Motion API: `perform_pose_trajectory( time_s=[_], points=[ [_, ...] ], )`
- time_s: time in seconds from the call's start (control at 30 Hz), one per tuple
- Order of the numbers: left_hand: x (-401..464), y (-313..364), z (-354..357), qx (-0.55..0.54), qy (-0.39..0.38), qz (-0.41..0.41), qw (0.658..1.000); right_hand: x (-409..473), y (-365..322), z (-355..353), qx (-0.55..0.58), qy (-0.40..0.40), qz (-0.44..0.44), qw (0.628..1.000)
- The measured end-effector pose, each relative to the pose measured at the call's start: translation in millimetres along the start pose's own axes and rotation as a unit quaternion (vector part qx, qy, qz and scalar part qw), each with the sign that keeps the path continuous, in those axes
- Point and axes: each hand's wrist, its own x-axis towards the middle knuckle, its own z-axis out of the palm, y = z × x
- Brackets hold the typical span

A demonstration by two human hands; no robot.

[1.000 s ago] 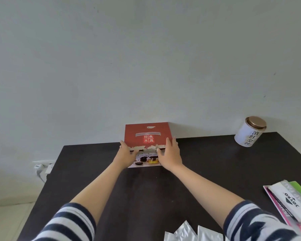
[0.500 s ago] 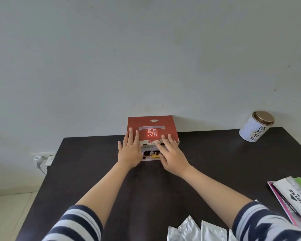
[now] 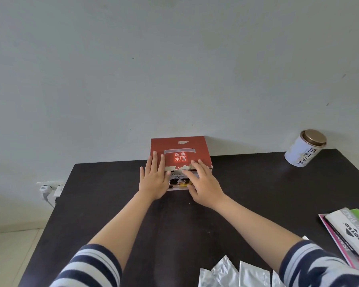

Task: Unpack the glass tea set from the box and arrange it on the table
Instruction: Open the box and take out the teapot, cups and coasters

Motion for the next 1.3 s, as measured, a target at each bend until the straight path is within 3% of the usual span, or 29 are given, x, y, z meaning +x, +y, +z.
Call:
perform_pose_trajectory(
  time_s=[0.67,0.87,0.93,1.07,1.2,1.3],
  points=[
    [1,-1,-2,-0.025,-0.006,-0.001,1.0,-2,-6,-1,0.049,0.0,0.048,0.998],
    [1,0,2,-0.027,0.008,-0.012,1.0,-4,10,-4,0.012,-0.003,0.164,0.986],
    [1,1,2,-0.035,0.011,-0.017,0.999,-4,12,-1,0.111,-0.006,0.231,0.967],
    [0,8,4,-0.094,0.026,-0.051,0.994,5,7,-7,0.348,0.027,0.323,0.879],
    [-1,13,6,-0.139,0.048,-0.079,0.986,14,4,-10,0.443,0.064,0.393,0.804],
    [-1,17,6,-0.178,0.064,-0.095,0.977,17,5,-3,0.454,0.077,0.406,0.789]
  ],
)
